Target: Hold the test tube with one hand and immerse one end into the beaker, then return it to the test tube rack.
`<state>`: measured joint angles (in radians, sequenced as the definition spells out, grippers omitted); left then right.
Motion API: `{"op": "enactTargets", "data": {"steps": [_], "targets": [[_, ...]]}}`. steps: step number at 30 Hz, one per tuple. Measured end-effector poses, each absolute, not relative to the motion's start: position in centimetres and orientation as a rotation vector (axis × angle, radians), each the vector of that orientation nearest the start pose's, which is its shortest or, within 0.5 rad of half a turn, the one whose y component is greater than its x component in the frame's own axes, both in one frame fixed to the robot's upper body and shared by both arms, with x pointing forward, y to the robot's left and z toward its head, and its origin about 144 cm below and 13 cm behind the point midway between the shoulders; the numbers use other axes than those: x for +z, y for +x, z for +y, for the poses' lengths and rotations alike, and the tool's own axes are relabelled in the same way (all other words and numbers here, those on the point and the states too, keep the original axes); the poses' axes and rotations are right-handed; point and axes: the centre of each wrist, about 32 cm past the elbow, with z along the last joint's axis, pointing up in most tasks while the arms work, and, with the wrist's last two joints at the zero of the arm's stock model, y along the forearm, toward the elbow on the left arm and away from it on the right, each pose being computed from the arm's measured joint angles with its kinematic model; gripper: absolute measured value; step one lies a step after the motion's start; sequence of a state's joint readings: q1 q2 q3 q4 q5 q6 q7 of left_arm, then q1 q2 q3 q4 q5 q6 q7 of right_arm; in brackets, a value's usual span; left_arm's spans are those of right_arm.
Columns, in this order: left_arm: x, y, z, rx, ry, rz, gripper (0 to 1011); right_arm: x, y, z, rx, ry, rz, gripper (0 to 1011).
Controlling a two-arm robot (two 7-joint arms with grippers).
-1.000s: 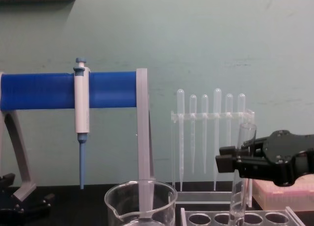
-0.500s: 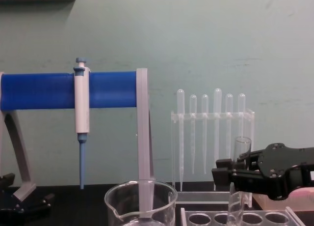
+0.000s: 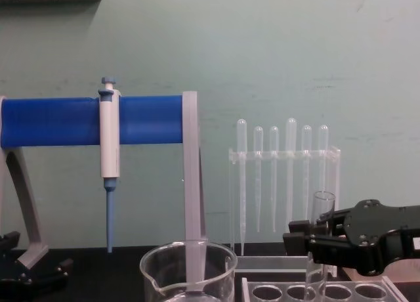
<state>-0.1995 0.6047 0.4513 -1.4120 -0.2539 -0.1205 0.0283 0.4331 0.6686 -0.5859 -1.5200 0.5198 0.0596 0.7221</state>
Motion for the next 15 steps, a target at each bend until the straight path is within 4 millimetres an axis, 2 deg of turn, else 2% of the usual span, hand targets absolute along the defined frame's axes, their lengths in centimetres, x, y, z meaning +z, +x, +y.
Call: {"op": "enactTargets", "data": {"steps": [8, 15], "targets": [[113.98, 48.86, 30.97, 1.248, 0.304, -0.285, 1000, 122.95, 53.0, -28.11, -0.441, -0.242, -0.107, 241], [113.98, 48.86, 30.97, 1.248, 0.304, -0.285, 1000, 122.98, 53.01, -28.12, -0.441, -0.242, -0.107, 448]]}}
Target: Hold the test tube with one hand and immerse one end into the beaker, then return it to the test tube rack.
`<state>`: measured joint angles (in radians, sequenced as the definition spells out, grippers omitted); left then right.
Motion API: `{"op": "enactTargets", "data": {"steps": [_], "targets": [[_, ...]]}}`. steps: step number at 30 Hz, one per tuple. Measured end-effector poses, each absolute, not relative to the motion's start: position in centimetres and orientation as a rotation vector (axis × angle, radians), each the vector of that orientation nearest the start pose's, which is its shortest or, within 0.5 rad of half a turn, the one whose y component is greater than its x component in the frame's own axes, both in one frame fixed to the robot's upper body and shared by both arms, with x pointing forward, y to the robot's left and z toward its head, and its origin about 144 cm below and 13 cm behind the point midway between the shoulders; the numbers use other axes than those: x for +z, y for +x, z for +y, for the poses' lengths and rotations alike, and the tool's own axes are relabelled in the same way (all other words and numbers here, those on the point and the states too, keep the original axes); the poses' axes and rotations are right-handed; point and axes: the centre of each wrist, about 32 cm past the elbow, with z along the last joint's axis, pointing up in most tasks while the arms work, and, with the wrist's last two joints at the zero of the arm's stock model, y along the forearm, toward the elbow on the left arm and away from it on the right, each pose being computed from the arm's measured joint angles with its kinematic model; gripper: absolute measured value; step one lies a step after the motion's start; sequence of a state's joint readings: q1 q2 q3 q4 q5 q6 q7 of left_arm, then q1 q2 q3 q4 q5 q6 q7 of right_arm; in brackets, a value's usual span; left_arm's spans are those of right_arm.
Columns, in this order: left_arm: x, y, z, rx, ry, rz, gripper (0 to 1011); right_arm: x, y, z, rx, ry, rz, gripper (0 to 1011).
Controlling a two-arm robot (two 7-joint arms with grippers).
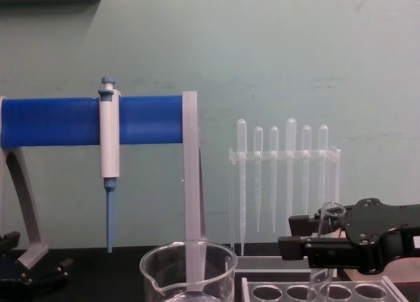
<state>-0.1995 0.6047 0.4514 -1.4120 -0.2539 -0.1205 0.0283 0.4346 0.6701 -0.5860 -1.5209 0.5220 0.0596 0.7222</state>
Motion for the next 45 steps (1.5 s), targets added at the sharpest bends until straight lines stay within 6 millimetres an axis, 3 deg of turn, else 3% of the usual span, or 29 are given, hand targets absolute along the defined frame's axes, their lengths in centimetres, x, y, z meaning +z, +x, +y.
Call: {"op": "enactTargets", "data": {"steps": [9, 19, 29, 36, 45], "targets": [[114.0, 48.9, 31.0, 1.248, 0.304, -0.285, 1000, 123.1, 53.0, -28.1, -0.439, -0.239, -0.111, 743], [114.0, 48.9, 31.0, 1.248, 0.304, -0.285, 1000, 125.5, 52.0, -27.9, -0.447, -0.158, -0.202, 1002], [114.0, 48.9, 31.0, 1.248, 0.304, -0.285, 1000, 126.8, 50.6, -28.4, -0.592, -0.024, -0.241, 1002], [114.0, 48.9, 31.0, 1.248, 0.304, -0.285, 1000, 124.2, 49.5, -28.2, -0.914, 0.048, -0.183, 1002], [114.0, 48.9, 31.0, 1.248, 0.304, -0.285, 1000, 120.6, 50.1, -26.9, -1.106, 0.07, -0.129, 1002]]}}
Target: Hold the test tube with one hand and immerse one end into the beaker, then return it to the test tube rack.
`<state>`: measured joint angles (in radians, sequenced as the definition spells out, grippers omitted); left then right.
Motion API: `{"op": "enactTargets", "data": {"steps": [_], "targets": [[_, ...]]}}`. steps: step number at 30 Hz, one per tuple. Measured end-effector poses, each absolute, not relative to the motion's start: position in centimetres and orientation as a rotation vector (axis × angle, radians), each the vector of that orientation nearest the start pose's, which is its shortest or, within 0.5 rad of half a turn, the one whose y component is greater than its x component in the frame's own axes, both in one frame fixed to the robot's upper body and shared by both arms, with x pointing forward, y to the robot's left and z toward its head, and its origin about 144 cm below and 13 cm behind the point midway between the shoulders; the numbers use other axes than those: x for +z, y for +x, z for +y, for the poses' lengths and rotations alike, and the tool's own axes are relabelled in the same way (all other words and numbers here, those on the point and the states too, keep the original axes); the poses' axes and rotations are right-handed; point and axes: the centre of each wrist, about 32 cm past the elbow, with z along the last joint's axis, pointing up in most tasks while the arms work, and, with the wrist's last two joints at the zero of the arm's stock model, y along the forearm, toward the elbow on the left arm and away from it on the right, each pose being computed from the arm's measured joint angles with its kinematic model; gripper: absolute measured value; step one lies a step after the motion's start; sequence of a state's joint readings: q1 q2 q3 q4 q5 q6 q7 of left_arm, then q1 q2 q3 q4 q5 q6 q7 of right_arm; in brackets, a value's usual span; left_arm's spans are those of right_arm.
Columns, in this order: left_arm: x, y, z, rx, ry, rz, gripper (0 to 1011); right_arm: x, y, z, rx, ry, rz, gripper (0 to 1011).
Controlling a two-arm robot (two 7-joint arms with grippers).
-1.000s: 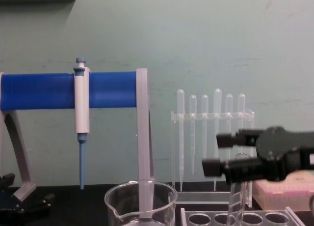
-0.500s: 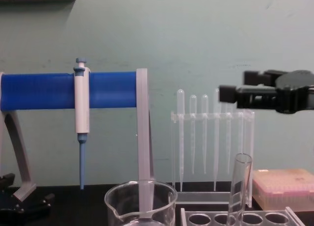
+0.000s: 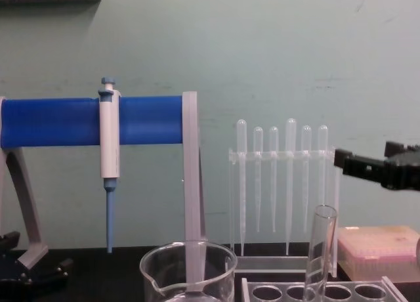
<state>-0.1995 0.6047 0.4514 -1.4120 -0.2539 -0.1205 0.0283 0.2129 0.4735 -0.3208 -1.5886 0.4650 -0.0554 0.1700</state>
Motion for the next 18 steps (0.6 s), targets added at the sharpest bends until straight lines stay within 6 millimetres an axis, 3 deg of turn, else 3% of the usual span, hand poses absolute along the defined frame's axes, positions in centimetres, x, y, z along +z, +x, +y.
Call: {"op": "enactTargets", "data": {"steps": [10, 18], "targets": [[114.0, 48.9, 31.0, 1.248, 0.304, -0.285, 1000, 118.1, 50.9, -25.5, -1.156, 0.012, -0.089, 1002], [114.0, 48.9, 31.0, 1.248, 0.304, -0.285, 1000, 117.7, 51.1, -25.5, -1.151, -0.028, -0.082, 1002]]}}
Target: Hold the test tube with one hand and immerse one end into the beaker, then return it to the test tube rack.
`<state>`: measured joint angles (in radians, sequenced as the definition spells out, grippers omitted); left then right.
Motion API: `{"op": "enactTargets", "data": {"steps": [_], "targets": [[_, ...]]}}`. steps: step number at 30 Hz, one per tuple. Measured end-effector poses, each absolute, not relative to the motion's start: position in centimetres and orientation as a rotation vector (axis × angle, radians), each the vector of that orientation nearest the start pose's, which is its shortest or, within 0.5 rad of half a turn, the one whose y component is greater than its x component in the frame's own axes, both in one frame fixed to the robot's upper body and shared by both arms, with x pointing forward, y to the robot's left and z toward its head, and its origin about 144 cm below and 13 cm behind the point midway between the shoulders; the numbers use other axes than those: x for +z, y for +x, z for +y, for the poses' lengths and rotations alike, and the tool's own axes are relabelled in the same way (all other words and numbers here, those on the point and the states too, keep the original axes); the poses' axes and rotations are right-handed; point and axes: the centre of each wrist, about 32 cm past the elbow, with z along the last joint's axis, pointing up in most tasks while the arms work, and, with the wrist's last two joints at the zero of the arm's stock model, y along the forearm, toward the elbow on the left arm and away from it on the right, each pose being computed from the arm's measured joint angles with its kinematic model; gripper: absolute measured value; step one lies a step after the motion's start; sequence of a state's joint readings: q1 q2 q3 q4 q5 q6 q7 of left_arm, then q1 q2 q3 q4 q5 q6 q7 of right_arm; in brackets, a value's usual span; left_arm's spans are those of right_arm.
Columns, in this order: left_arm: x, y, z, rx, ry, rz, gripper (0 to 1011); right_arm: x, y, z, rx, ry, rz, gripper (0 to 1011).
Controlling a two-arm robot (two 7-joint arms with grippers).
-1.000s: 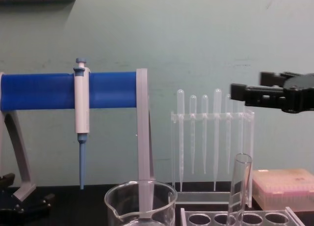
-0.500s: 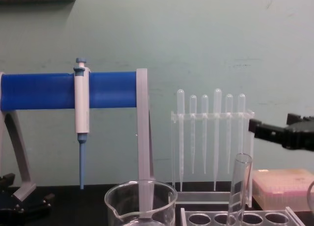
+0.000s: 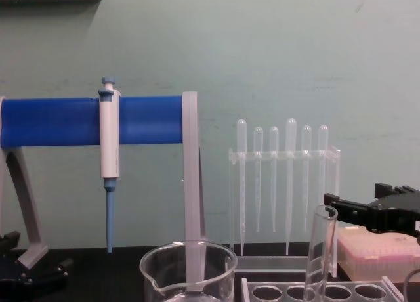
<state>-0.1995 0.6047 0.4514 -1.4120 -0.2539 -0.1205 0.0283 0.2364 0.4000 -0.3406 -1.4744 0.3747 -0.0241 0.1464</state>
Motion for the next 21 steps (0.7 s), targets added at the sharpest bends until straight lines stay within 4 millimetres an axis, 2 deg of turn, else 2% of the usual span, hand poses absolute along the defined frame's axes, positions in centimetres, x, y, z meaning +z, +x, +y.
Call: {"op": "enactTargets", "data": {"steps": [21], "targets": [[113.98, 48.86, 30.97, 1.248, 0.305, -0.285, 1000, 117.7, 51.12, -25.5, -1.149, -0.025, -0.082, 1002]]}}
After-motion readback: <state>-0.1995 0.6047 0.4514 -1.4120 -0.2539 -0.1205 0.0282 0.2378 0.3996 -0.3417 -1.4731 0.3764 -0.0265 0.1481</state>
